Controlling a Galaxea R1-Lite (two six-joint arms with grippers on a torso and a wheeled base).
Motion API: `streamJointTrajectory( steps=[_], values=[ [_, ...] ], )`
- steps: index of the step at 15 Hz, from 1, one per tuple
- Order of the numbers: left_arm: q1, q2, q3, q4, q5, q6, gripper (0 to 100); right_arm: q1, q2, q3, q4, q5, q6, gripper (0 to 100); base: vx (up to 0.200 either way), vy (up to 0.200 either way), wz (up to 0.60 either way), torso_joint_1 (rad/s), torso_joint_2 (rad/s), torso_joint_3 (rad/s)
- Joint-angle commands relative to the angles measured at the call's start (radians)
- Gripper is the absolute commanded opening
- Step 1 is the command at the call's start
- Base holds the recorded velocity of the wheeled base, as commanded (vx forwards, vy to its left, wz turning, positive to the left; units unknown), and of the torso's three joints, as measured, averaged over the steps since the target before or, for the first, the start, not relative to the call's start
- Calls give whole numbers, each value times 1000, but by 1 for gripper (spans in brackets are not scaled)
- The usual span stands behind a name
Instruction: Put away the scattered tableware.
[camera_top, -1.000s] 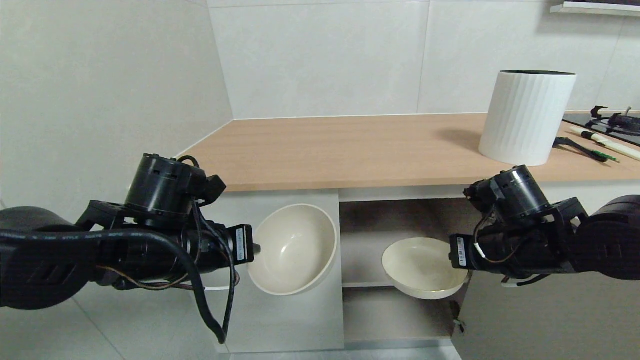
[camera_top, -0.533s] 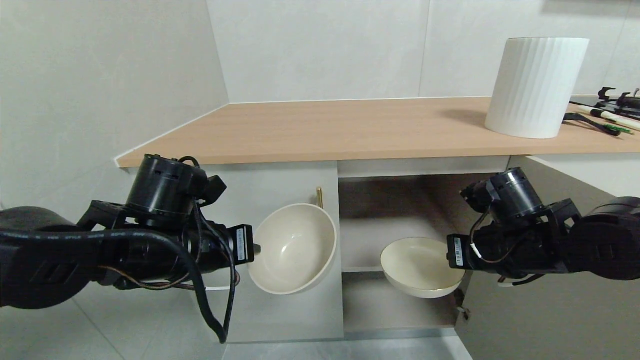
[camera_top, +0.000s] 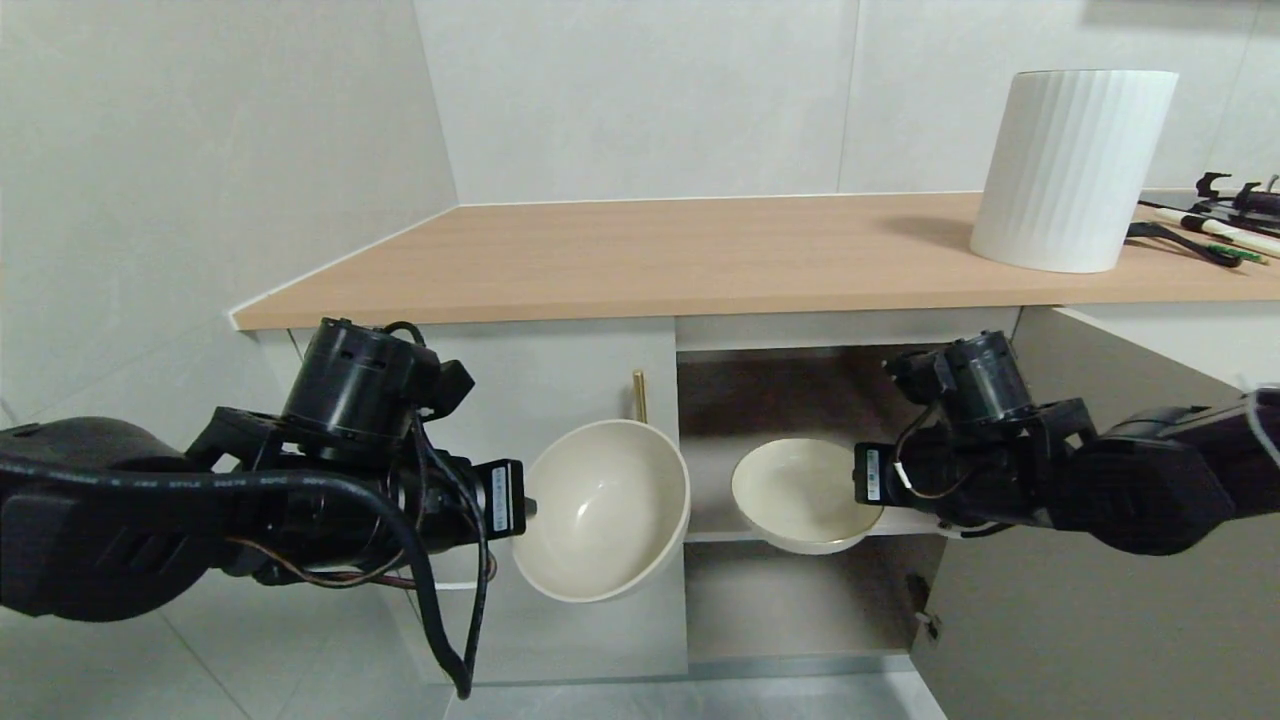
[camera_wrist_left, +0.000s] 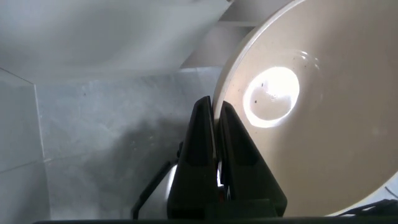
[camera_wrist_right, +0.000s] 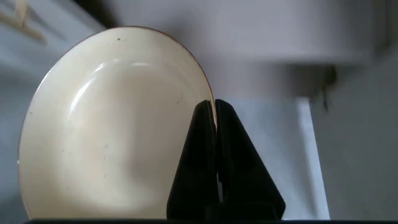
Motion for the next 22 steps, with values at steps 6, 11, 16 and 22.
streamJointTrajectory(
  steps=[6, 11, 16, 22],
  values=[
    [-6, 3, 0, 2, -1, -1, 0, -80, 404, -216, -79, -79, 70, 0, 0, 0, 0, 0, 0, 0],
    [-7, 8, 2, 2, -1, -1, 0, -98, 586, -383, -75, -254, 110, 0, 0, 0, 0, 0, 0, 0],
    [-10, 11, 3, 2, -1, -2, 0, -130, 651, -452, -55, -283, 105, 0, 0, 0, 0, 0, 0, 0],
    [-10, 11, 3, 0, -1, -2, 0, -139, 734, -566, -47, -326, 105, 0, 0, 0, 0, 0, 0, 0]
  ],
)
